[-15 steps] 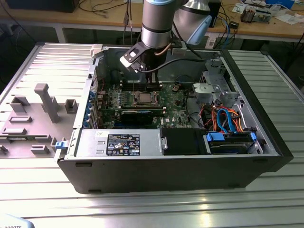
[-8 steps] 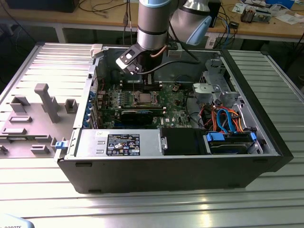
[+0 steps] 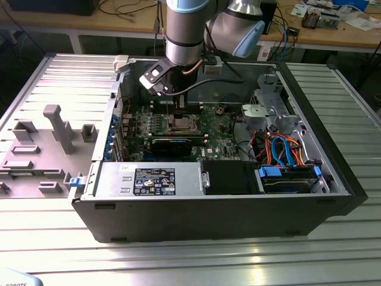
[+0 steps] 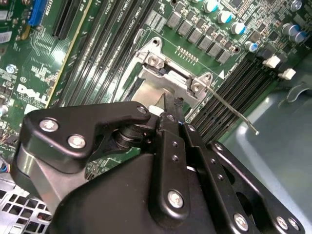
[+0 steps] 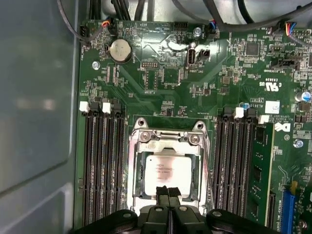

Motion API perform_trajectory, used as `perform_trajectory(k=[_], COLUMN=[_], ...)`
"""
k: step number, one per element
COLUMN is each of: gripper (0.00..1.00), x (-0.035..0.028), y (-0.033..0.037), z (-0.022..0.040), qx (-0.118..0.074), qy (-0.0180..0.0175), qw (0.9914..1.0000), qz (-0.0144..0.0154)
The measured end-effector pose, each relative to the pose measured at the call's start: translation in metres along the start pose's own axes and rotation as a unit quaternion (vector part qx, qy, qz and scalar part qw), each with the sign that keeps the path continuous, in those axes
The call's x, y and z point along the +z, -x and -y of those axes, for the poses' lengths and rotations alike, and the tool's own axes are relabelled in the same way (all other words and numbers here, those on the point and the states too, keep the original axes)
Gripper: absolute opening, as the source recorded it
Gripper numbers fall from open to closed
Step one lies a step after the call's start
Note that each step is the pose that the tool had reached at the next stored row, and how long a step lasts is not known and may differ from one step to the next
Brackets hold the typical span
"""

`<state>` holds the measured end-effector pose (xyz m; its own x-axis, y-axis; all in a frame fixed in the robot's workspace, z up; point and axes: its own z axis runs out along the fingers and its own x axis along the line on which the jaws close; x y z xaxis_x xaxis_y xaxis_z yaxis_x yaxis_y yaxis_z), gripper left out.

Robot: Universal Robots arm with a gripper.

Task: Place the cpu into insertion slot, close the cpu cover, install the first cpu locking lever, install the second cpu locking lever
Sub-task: 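Close the cpu cover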

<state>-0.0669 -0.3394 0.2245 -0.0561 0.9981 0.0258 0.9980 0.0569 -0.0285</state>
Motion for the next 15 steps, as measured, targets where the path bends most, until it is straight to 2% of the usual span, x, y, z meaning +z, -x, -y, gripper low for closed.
perform_trajectory(k=[3, 6, 15], gripper=[0.11, 0.11, 0.11], x=[0.0023, 0.0072, 0.0158], y=[0.0, -0.0001, -0.0004], z=[0.0013, 0.005, 0.0134], qx=[0.0, 0.0, 0.0], qy=[0.0, -0.0001, 0.0], qw=[1.0, 1.0, 1.0], qz=[0.0, 0.0001, 0.0001])
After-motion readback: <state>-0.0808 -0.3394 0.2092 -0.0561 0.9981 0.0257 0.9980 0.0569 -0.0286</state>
